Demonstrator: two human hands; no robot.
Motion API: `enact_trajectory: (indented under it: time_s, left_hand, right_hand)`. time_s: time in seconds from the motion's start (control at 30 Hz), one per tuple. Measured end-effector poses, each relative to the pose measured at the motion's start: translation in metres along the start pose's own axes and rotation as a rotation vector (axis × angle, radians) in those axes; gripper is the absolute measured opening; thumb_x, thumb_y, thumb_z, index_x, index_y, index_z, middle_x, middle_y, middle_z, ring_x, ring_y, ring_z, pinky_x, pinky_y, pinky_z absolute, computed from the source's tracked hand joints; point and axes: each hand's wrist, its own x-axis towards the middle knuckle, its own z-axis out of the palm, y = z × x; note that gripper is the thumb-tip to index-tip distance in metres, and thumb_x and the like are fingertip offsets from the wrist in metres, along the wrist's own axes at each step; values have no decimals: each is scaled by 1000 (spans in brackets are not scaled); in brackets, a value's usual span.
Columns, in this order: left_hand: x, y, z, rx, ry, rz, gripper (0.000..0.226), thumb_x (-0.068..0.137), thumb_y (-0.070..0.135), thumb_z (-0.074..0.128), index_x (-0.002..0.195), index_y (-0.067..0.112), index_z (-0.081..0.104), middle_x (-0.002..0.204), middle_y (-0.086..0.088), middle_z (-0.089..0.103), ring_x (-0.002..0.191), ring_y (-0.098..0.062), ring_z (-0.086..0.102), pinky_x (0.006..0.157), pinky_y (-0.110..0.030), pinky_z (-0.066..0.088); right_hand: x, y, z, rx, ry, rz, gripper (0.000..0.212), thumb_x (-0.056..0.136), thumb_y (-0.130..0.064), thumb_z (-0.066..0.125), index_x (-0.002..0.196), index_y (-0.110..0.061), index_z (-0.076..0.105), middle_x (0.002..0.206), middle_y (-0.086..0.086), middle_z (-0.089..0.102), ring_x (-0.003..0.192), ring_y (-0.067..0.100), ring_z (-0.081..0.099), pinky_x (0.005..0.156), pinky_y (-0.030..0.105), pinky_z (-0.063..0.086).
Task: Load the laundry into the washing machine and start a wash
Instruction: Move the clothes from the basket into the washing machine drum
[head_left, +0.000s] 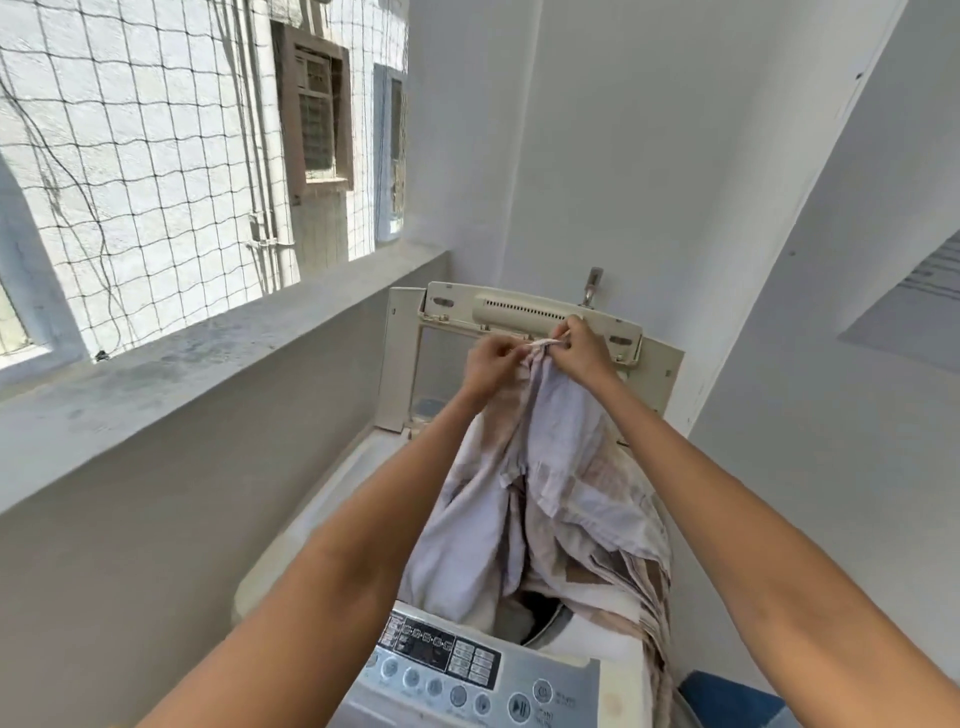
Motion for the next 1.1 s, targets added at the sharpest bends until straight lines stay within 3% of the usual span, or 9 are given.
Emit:
enact_trajectory:
  time_s: [0.07,0.13,0.3,0.4,0.47,0.57,0.87,1.0,1.1]
  left_hand:
    - [1,-3,3,-33,111,-36,27,91,12,60,68,-1,61,67,-26,56,64,-10,44,60,-27,31]
    - [8,-1,9,-119,123,-71,34,94,12,54,61,14,47,59,-5,47,60,-8,40,65,-28,32]
    - [24,12,6,-203,166,-27,35,94,8,50,64,23,41,62,8,41,62,-7,39,65,-26,31]
    - [30,15,2,-225,176,-5,37,94,5,50,63,23,40,62,8,41,61,-5,38,67,-25,32]
    - [32,13,-3,-222,197,-11,35,94,5,50,63,19,41,63,6,41,64,-10,39,69,-28,33]
    - [33,5,-13,-170,181,-32,20,95,7,49,75,8,47,66,3,43,73,-17,42,71,-30,33]
    - [34,-26,-46,154,180,-214,25,97,24,47,96,3,61,101,-20,66,98,-35,61,81,-41,46]
    - [43,-9,-55,43,262,-180,22,94,21,50,87,5,63,93,-20,67,91,-34,62,74,-38,46]
    - [47,10,-60,-20,280,-126,22,93,25,52,75,14,59,79,-13,63,75,-24,55,67,-34,41]
  right_hand:
    - [-7,13,0,77,-68,6,18,84,-5,58,101,-8,56,96,12,64,90,26,61,76,32,45]
    - [-18,36,-4,50,-97,61,17,82,-8,60,99,-12,59,91,7,65,86,24,62,76,35,49]
    - [-53,95,6,-252,-276,144,33,85,-40,65,112,-20,67,113,4,69,104,25,63,85,34,49]
    - [-75,118,12,-271,-212,172,44,87,-58,55,98,-17,68,100,7,69,96,28,64,71,34,45]
    - [-86,126,16,-332,-178,184,39,90,-54,52,81,-19,66,90,8,68,90,29,65,66,33,45]
    - [-89,122,14,-358,-71,212,35,96,-40,47,85,-14,67,95,13,69,94,34,64,69,35,45]
    - [4,-34,-69,-50,388,-38,25,93,-17,43,87,-2,62,100,22,66,93,40,60,71,39,41]
    - [35,-116,-106,119,531,-177,24,91,-15,46,75,-6,61,89,19,68,86,33,62,63,32,31]
    - [51,-153,-115,94,478,-240,23,92,-17,45,72,-14,57,89,17,69,87,30,63,63,31,35]
